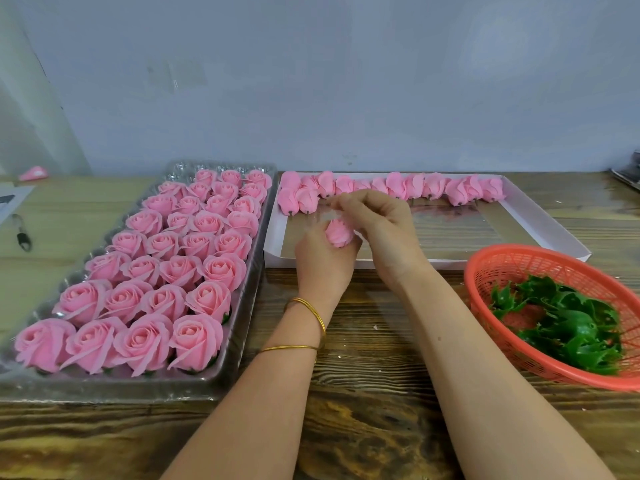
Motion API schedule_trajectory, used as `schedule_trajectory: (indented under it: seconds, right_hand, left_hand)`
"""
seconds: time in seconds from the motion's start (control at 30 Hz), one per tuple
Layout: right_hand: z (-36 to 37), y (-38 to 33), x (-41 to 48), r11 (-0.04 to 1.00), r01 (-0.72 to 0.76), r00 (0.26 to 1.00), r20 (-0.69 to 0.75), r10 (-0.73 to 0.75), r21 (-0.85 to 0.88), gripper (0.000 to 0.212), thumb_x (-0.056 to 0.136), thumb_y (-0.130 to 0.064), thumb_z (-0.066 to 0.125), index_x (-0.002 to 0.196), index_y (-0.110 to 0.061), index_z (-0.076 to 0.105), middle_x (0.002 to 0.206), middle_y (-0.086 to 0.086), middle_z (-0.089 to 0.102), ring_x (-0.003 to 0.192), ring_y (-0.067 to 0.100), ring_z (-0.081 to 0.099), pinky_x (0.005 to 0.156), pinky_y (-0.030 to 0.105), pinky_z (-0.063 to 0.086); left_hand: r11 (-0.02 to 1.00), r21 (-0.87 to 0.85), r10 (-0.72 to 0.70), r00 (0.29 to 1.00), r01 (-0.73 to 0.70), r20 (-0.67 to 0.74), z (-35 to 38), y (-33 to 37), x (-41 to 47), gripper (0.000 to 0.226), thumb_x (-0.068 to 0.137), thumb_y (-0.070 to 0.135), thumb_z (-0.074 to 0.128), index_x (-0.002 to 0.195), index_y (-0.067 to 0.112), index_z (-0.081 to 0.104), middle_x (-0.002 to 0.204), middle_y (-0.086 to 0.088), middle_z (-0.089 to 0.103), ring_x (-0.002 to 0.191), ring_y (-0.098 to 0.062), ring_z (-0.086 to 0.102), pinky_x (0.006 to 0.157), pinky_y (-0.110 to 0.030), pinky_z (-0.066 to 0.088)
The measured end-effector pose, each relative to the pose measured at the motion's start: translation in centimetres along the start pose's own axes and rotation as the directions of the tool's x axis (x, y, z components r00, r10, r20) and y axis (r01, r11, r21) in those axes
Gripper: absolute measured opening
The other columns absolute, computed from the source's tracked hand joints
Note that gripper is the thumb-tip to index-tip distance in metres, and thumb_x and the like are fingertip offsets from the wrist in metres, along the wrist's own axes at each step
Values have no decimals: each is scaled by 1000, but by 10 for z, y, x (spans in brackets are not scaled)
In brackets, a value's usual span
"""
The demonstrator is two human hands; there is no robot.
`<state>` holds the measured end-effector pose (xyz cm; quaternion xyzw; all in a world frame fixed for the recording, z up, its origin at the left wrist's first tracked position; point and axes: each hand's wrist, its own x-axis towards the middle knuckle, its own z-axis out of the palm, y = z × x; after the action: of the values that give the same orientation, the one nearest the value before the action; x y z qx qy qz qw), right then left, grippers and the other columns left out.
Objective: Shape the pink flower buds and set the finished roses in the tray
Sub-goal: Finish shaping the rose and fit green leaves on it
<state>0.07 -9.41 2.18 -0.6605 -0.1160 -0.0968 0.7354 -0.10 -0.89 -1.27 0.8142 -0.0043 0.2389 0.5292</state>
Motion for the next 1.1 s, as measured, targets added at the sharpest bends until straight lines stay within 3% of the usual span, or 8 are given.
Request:
schedule_trajectory:
  seconds: [0.1,0.27,0.4,0.47,0.67,0.83,0.93,1.1]
  right_hand:
    - [9,1,0,988,87,996,-18,-90,-125,23,93,-9,63,74,2,69,83,29,68,76,25,66,76,24,53]
    - [15,7,-1,969,69,997,1,-71,-238,36,97,-25,61,61,-23,70,65,22,66,62,16,61,70,33,52]
    - [13,10,-2,966,80,997,37,-73,-245,27,95,-20,63,70,-25,73,57,-8,65,61,2,59,71,20,50]
    - [13,10,-2,959,94,995,55,-82,-269,19,92,-15,67,76,-19,76,68,-10,69,71,2,64,73,17,50]
    - [13,6,-6,957,78,994,92,-54,-280,6,89,-11,70,88,-15,75,86,-2,72,83,3,64,84,21,51]
    - [12,3,-9,954,52,985,172,-1,-294,15,89,-10,70,103,-12,73,94,-9,69,87,-8,61,83,8,46]
    - [11,1,-10,955,24,971,233,48,-294,29,92,-10,65,120,-13,68,112,-8,65,103,-5,57,93,8,43]
    - [9,4,-9,953,-50,951,277,137,-300,47,93,-11,60,140,-17,53,144,-1,52,131,6,44,111,22,33]
  left_hand:
    - [997,70,23,1000,-22,-14,0,1,1,11,88,20,58,87,15,68,83,1,67,78,-17,61,58,-15,39]
    - [990,105,103,993,-97,-61,0,2,0,11,89,10,56,91,13,66,89,-8,67,84,-26,63,70,-33,51]
    - [984,143,117,992,-109,-52,2,1,-2,15,88,9,58,77,17,65,85,-11,68,81,-28,63,64,-34,50]
    - [987,116,124,989,-115,-78,1,2,-4,22,90,13,59,72,26,59,82,-8,67,78,-24,62,61,-28,43]
    - [995,94,51,995,-43,-86,-1,0,0,14,94,22,57,86,17,67,66,23,43,61,5,38,53,1,30]
    - [983,181,34,997,-22,-63,-4,1,2,27,96,18,53,70,25,48,61,19,39,56,9,32,53,3,31]
    - [989,149,-2,996,15,-88,-5,2,4,20,97,20,51,77,23,50,64,16,43,58,7,36,55,2,32]
    - [998,43,-50,995,53,-86,-6,0,3,8,94,16,53,90,18,60,85,2,61,71,2,49,60,3,35]
